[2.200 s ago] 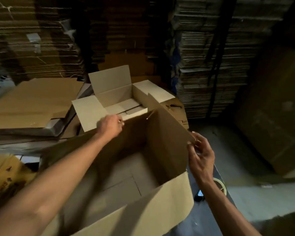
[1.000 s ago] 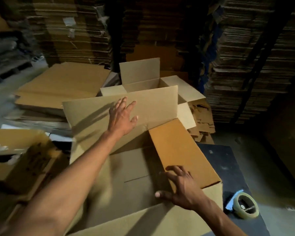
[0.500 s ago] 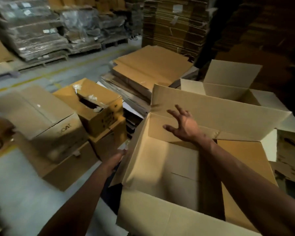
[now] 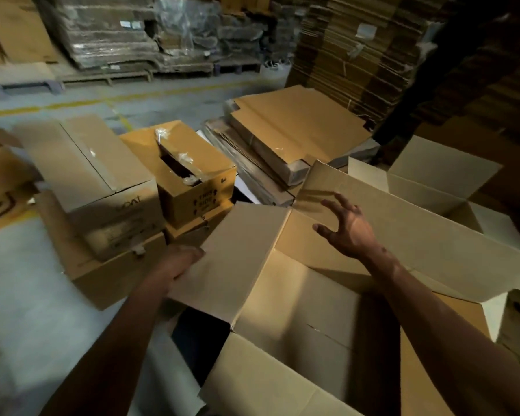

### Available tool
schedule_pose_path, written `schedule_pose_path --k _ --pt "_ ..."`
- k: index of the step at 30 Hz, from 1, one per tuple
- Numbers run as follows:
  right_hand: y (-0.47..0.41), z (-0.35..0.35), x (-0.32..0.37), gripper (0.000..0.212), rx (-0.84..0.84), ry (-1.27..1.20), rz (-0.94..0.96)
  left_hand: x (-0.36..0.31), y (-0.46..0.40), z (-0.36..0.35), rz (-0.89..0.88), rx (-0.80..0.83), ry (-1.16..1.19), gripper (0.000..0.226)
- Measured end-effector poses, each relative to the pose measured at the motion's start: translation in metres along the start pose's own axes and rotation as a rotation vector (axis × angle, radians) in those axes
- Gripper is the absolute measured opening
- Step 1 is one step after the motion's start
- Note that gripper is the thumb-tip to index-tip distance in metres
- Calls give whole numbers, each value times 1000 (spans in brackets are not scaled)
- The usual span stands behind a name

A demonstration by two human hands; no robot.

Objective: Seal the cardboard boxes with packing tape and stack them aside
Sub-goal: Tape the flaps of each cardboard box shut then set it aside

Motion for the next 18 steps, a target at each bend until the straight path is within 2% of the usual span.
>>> schedule_pose_path --k 2,4,8,11,15,18 --pt "-3 22 -6 68 -53 14 -10 -48 23 23 -155 0 -73 48" --pt "-6 47 -15 66 -112 54 -27 -101 57 23 -315 72 -165 36" --pt "-6 102 -52 61 -238 106 -159 -167 130 -47 -538 331 -359 46" --pt "-2 129 -79 62 -271 138 -229 -168 150 -127 -602 434 -521 60" --pt "7 124 -106 65 -198 116 -297 -143 148 -229 -753 348 -955 68" --pt "27 111 -109 63 -195 79 -272 -91 132 -281 -670 424 -1188 76"
Point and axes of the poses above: each hand's wrist, its own y-axis away from the middle knuckle, its own z-axis out of the back of the hand, x = y × z, the point moved 10 cm from there along -y, towards the middle knuckle, and after that the axes turned 8 degrees about x, right-handed, at the moved point
